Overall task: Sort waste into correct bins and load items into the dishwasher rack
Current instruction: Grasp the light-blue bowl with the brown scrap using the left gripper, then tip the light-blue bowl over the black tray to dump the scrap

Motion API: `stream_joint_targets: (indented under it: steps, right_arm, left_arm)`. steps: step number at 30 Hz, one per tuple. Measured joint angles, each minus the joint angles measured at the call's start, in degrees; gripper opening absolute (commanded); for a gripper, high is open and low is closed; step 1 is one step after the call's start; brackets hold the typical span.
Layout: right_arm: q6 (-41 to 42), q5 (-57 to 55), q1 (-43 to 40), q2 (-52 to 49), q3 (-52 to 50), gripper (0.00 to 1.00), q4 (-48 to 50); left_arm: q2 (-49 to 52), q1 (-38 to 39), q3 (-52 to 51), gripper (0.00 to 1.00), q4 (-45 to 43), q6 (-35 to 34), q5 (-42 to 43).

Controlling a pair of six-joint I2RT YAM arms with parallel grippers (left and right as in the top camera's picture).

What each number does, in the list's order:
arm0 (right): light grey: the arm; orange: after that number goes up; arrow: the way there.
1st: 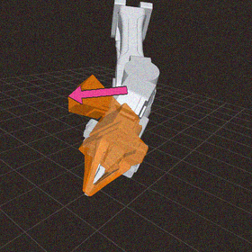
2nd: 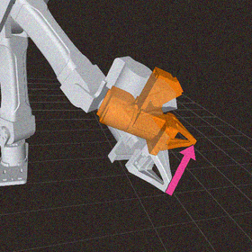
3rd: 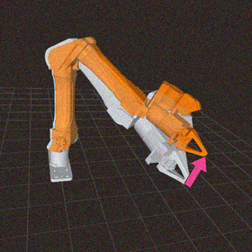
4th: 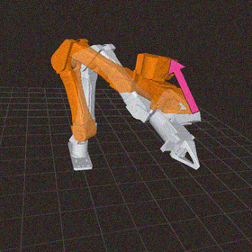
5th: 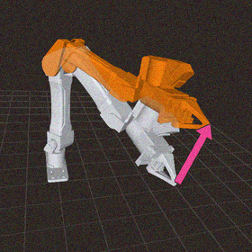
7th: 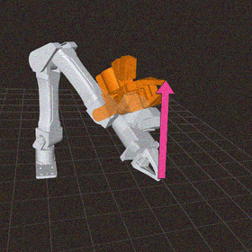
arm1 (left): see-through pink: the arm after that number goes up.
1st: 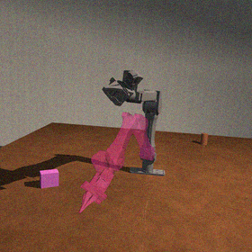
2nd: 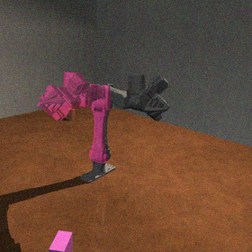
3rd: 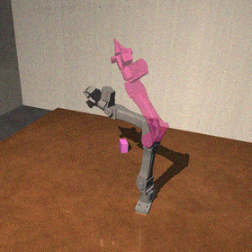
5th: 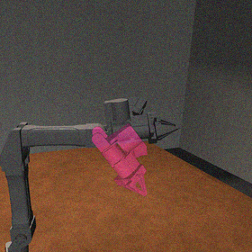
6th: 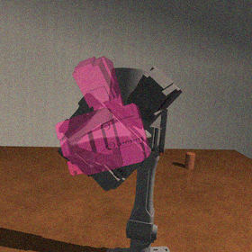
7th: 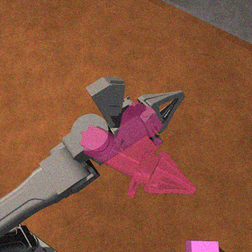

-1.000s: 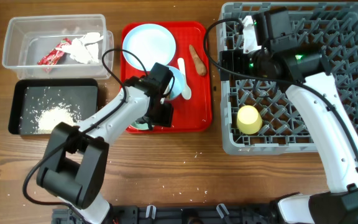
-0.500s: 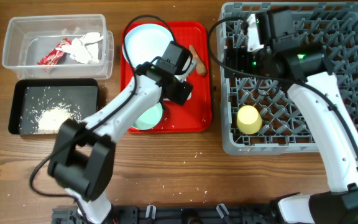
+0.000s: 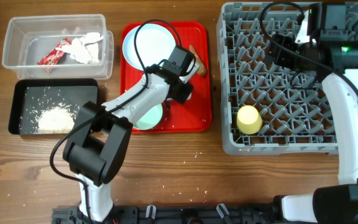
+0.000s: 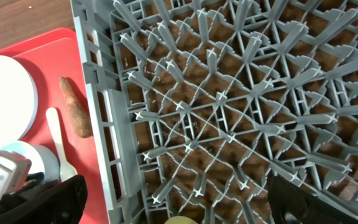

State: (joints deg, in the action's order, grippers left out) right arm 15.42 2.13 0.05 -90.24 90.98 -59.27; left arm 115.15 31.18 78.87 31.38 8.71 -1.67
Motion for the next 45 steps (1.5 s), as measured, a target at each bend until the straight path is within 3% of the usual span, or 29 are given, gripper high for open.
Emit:
stream_joint_targets:
  steps: [3,7,16,23,28,33,40,45]
  right_arm:
    - [0.2,0.0,0.0,0.0,0.0,0.94,0.0]
    - [0.2,0.0,0.0,0.0,0.0,0.94,-0.4]
    - [0.1,0.4,0.0,0.0,0.0,0.95,-1.2]
    - [-0.1,0.4,0.0,0.0,0.0,0.95,-1.4]
    - [-0.1,0.9,0.0,0.0,0.0,0.95,-1.4]
    - [-0.1,0.9,0.0,0.0,0.0,0.95,-1.4]
    - [-0.1,1.6,0.0,0.0,0.0,0.95,-1.4]
    - [-0.1,1.8,0.0,-0.1,0.0,0.95,-1.4]
  left_arm:
    - [0.2,0.0,0.0,0.22,-0.5,0.0,0.0]
    - [0.7,0.0,0.0,0.04,-0.9,-0.2,0.0]
    - [1.0,0.0,0.9,0.04,-0.7,-2.4,-0.7]
    - [-10.3,-1.7,4.1,0.04,7.9,-16.6,3.3]
    - [-21.4,-12.1,5.9,0.04,16.4,-22.5,9.9]
    - [-22.6,-27.0,5.4,0.04,25.9,-24.2,17.0]
    - [-22.5,-45.8,-6.5,0.04,22.3,-20.6,34.0]
    - [-22.4,-51.3,-14.1,0.04,17.6,-19.0,42.1]
